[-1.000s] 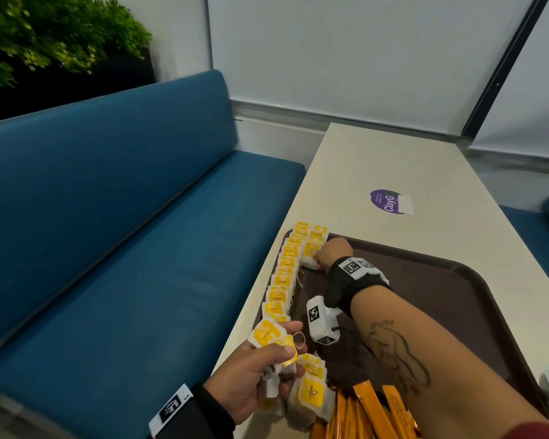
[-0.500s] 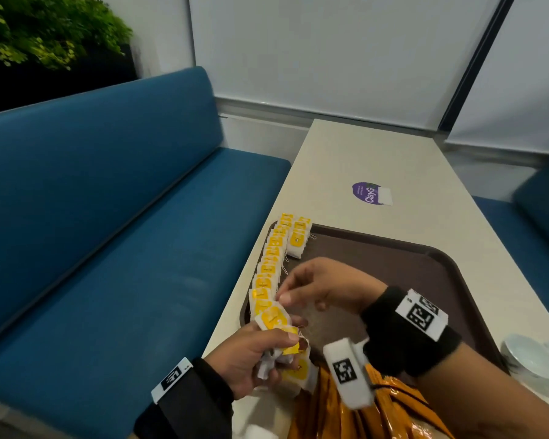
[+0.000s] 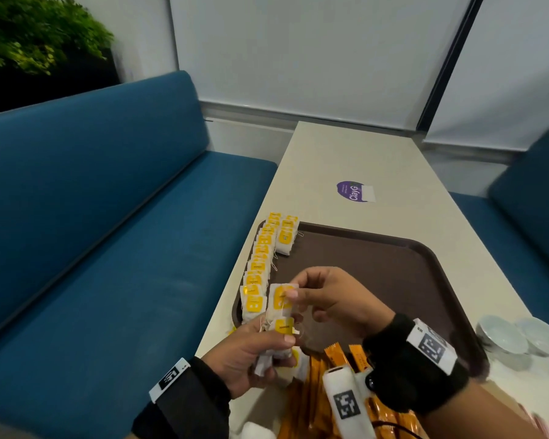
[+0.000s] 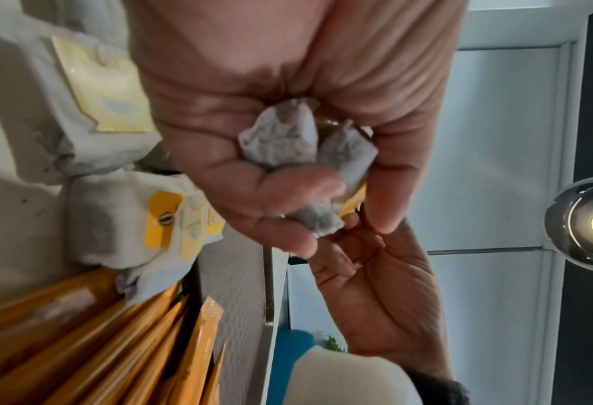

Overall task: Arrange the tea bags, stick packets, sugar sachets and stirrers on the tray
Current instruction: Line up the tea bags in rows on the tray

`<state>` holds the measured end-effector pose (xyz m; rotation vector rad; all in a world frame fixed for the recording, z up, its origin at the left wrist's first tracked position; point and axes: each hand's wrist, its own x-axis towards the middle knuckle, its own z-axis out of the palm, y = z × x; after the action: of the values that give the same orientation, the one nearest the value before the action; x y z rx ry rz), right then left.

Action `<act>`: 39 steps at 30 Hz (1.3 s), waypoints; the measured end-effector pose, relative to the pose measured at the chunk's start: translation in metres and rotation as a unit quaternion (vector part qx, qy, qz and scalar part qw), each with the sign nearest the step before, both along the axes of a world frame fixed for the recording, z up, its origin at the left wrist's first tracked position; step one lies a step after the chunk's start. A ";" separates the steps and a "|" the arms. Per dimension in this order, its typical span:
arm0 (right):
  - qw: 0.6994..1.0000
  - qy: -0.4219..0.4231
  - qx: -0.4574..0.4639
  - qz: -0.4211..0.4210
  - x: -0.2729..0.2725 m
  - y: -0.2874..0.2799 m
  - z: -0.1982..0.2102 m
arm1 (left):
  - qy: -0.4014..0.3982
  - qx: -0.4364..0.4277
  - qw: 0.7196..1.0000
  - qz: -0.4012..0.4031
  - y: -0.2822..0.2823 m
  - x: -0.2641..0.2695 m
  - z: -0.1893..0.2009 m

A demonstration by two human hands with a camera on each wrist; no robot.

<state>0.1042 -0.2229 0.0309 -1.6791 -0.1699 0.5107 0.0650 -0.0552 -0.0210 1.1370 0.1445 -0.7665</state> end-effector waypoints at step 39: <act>0.965 -0.040 -0.210 -0.155 0.112 0.005 -0.026 | -0.005 -0.067 0.997 0.039 0.020 0.009 -0.004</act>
<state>0.2158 -0.2183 0.0045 -2.0949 0.1531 0.2504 0.0745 -0.0351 -0.0254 1.0011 0.1268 -0.6901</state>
